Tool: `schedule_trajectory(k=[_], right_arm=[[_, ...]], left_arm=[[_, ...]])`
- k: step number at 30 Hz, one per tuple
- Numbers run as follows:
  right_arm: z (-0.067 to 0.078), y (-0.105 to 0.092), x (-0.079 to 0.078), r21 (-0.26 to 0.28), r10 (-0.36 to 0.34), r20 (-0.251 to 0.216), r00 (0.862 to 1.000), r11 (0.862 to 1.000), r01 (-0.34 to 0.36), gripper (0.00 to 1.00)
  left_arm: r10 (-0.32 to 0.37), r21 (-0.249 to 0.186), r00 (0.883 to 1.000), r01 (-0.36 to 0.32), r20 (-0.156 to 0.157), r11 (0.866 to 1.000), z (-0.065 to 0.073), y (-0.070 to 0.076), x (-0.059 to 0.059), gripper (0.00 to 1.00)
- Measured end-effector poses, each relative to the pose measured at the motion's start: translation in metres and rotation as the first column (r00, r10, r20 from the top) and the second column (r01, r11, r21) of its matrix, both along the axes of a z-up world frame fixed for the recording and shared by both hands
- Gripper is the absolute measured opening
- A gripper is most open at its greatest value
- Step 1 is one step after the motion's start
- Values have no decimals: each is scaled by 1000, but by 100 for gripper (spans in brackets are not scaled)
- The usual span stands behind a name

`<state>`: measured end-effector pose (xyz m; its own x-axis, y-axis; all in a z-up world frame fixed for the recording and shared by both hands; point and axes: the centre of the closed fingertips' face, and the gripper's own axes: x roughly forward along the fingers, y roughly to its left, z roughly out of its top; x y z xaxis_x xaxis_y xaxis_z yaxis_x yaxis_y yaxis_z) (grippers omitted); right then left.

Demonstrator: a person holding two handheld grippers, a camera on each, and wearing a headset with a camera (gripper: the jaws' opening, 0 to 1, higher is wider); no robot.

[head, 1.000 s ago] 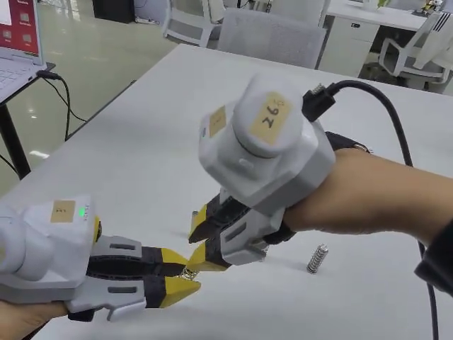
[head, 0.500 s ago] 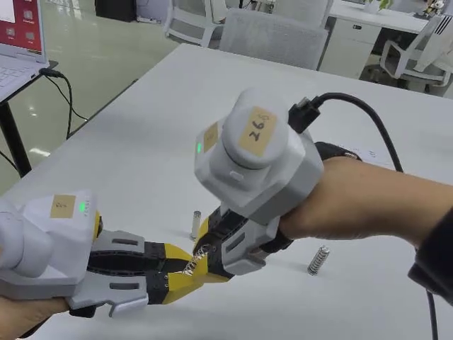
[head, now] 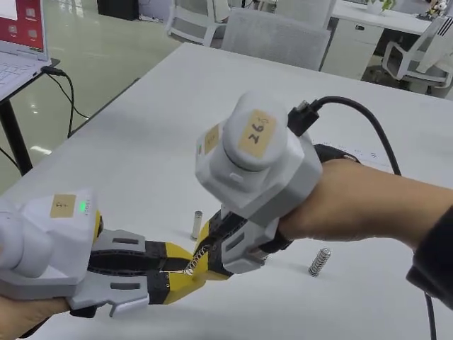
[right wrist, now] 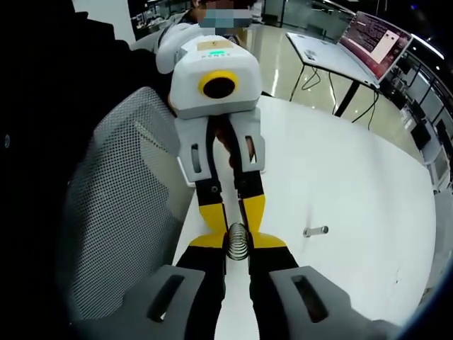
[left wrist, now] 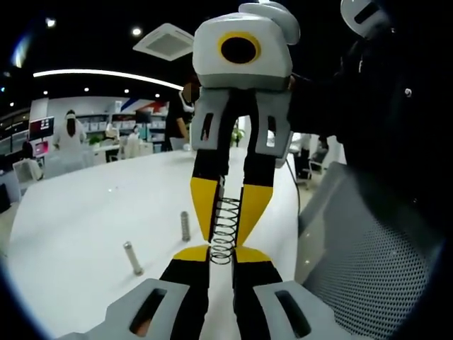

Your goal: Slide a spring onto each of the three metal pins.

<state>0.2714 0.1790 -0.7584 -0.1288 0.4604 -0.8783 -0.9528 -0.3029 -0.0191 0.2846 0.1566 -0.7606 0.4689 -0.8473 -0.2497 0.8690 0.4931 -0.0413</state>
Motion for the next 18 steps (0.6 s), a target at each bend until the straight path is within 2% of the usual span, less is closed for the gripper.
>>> schedule_trajectory(k=[4, 18], right_arm=[[-1, 0, 2, -4, -2, 4, 1000, 1000, 2, 8], [-1, -6, 16, -15, -34, 24, 999, 999, 34, 8]], left_arm=[[14, -5, 1000, -14, -18, 1000, -1, 1, 1, 12], [55, -11, 996, -56, -67, 998, -8, 9, -2, 29]])
